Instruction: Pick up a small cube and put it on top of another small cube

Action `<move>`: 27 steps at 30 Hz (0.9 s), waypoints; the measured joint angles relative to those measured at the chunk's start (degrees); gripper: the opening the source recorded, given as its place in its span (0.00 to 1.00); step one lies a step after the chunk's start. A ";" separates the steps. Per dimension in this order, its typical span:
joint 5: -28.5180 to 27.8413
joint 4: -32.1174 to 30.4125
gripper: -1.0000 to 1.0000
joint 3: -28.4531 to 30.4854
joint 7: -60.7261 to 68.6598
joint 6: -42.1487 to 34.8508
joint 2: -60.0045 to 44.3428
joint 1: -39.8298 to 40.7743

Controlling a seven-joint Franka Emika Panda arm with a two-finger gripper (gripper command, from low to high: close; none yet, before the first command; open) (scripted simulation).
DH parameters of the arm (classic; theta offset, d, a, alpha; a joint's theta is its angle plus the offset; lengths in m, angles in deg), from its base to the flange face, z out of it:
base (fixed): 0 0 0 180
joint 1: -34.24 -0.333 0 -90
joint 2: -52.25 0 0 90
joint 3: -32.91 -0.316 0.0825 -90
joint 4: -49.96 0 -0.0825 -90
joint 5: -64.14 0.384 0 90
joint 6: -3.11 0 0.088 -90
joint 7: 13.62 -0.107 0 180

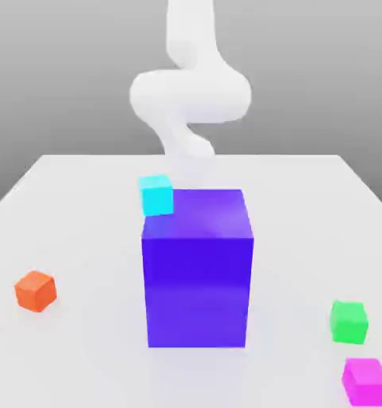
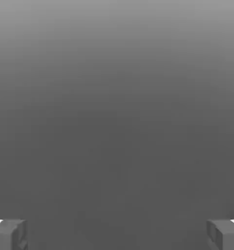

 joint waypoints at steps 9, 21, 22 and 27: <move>6.38 0.51 0.50 3.90 21.29 4.98 -19.18 -12.08; 9.92 1.03 0.50 1.40 45.73 11.96 -43.81 -21.75; 9.46 1.05 0.50 1.08 47.24 12.63 -45.78 -22.07; 4.76 1.05 0.50 -0.40 53.10 16.11 -55.32 -24.07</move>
